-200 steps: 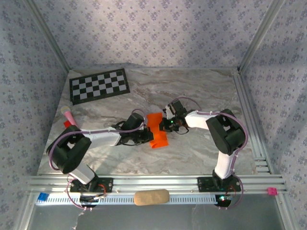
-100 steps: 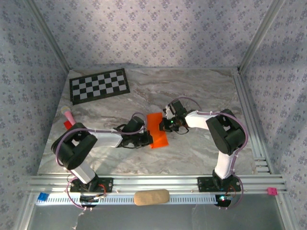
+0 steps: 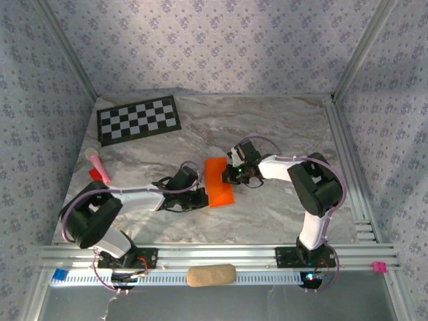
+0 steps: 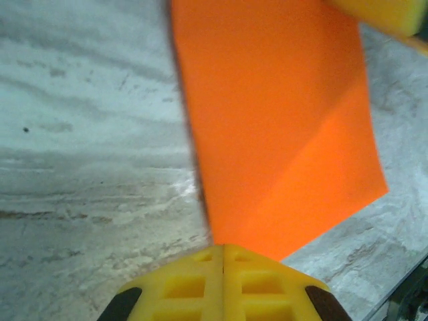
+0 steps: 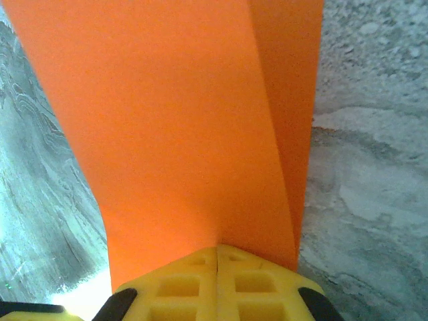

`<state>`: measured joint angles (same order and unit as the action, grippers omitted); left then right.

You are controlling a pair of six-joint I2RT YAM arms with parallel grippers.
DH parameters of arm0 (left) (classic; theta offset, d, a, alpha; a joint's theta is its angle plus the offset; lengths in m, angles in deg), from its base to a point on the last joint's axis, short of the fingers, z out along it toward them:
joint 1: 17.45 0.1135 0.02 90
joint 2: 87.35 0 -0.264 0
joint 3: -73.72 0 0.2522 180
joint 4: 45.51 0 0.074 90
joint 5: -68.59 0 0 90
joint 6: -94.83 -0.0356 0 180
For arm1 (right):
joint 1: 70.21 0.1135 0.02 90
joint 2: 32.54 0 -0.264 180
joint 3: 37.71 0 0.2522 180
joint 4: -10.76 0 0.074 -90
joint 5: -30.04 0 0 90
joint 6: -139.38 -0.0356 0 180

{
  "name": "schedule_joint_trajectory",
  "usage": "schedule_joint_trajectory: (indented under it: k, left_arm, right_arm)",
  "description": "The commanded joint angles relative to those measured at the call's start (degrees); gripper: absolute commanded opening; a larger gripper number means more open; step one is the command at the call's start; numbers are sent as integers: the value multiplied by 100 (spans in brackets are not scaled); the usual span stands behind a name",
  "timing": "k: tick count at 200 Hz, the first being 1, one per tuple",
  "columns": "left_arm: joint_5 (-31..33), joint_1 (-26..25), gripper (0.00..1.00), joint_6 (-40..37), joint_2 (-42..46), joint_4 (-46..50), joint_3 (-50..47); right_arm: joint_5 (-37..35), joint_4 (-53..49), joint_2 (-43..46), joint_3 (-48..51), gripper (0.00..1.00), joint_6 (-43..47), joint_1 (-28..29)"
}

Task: Fold a paper plane with a square sheet of paper (pick it up from the middle)
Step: First fold the square sheet of paper in half at the center of the table.

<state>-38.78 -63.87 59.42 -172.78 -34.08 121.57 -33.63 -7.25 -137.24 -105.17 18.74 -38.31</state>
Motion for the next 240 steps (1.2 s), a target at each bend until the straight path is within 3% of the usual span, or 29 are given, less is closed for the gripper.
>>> schedule_joint_trajectory:
  k: [1,55,97,156,240]
  left_arm:
    - [270,-4,5,100,297,39,278]
    - [-148,55,3,324,-423,-628,486]
    - [-195,28,2,329,-644,-1100,-119]
    - [-74,-151,2,-298,-295,-165,-95]
    - [63,-330,4,-735,-125,368,148]
  right_arm:
    - [-611,-839,-218,342,0,-39,23]
    - [-630,-810,-195,359,0,-48,24]
    - [-618,-801,-253,359,0,-55,30]
    - [-689,-822,-237,395,0,-74,27]
    - [-688,-829,-270,403,0,-83,41]
